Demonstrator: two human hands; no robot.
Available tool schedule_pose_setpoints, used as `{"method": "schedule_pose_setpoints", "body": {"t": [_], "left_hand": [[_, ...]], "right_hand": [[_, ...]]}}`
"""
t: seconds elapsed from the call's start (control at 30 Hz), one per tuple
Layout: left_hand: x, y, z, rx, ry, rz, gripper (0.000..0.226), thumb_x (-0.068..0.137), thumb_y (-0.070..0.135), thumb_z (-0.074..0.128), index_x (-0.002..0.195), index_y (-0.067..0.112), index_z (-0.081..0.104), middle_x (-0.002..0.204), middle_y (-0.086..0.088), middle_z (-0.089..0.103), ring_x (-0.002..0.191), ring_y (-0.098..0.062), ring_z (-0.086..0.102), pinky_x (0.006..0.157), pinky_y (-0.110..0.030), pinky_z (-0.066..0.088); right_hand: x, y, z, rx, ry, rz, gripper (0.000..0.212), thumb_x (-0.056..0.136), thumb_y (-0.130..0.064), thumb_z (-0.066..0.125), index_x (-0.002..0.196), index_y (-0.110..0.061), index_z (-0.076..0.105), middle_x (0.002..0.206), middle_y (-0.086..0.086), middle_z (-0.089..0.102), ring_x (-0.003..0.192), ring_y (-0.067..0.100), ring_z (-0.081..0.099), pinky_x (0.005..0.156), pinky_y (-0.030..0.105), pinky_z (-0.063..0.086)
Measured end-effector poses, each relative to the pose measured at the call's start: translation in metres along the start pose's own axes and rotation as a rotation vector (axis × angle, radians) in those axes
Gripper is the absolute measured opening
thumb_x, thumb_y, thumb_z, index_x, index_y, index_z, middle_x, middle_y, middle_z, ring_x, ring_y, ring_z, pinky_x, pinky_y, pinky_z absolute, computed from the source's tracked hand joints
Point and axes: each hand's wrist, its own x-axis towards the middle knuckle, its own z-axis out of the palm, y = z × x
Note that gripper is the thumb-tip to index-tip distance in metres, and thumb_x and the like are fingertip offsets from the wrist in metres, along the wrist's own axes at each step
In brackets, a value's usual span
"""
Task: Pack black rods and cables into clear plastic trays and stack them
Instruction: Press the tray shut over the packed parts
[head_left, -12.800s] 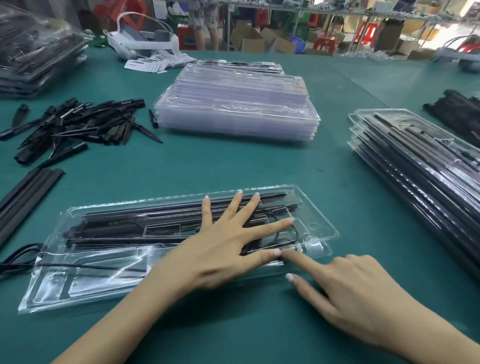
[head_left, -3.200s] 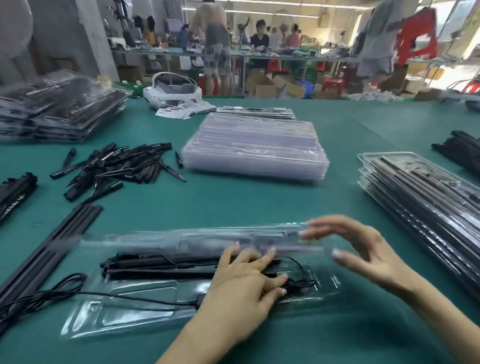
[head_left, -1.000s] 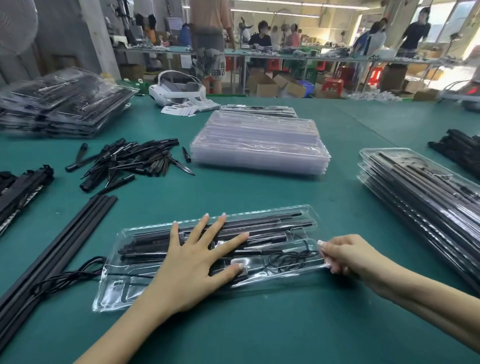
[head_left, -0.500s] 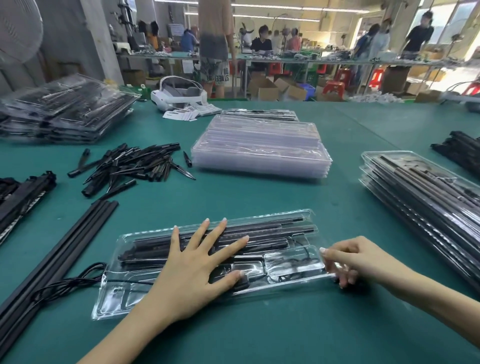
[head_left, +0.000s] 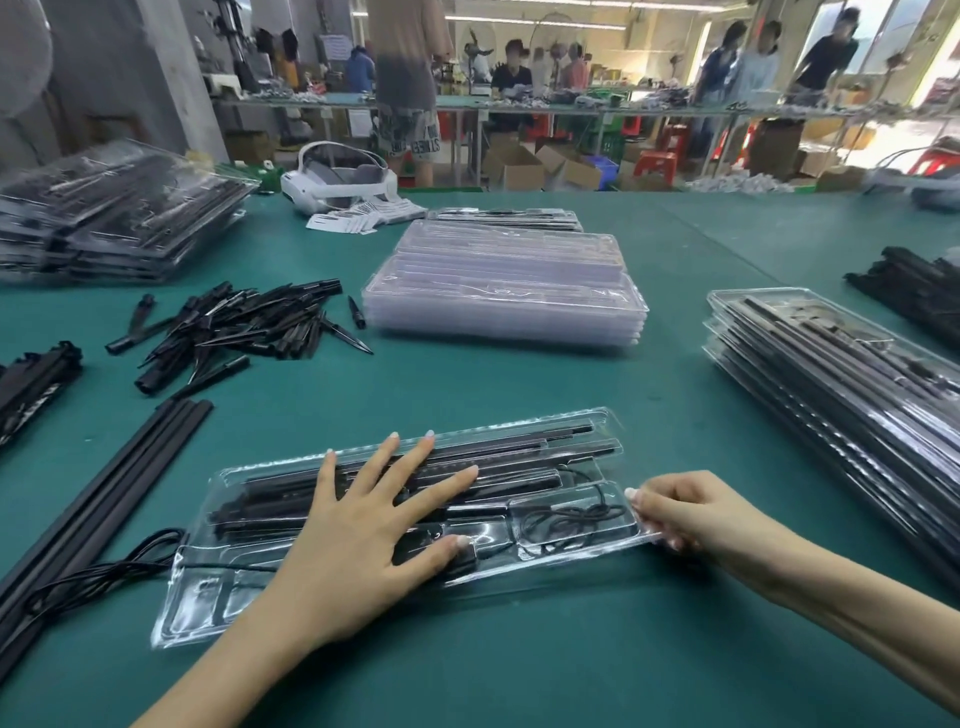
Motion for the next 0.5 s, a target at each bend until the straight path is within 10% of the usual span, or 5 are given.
{"method": "schedule_pose_setpoints", "body": {"t": [0.5], "left_hand": [[-0.002, 0.001, 0.000, 0.040, -0.004, -0.004, 0.055, 0.075, 0.081, -0.003, 0.129, 0.074, -0.011, 0.151, 0.029, -0.021, 0.141, -0.002, -0.024, 0.115, -0.050, -0.014]], "right_hand": [[0.000, -0.010, -0.003, -0.085, -0.002, 0.084, 0.019, 0.092, -0.014, 0.060, 0.074, -0.008, 0.056, 0.056, 0.007, 0.056, 0.042, 0.012, 0.045, 0.045, 0.017, 0.032]]}}
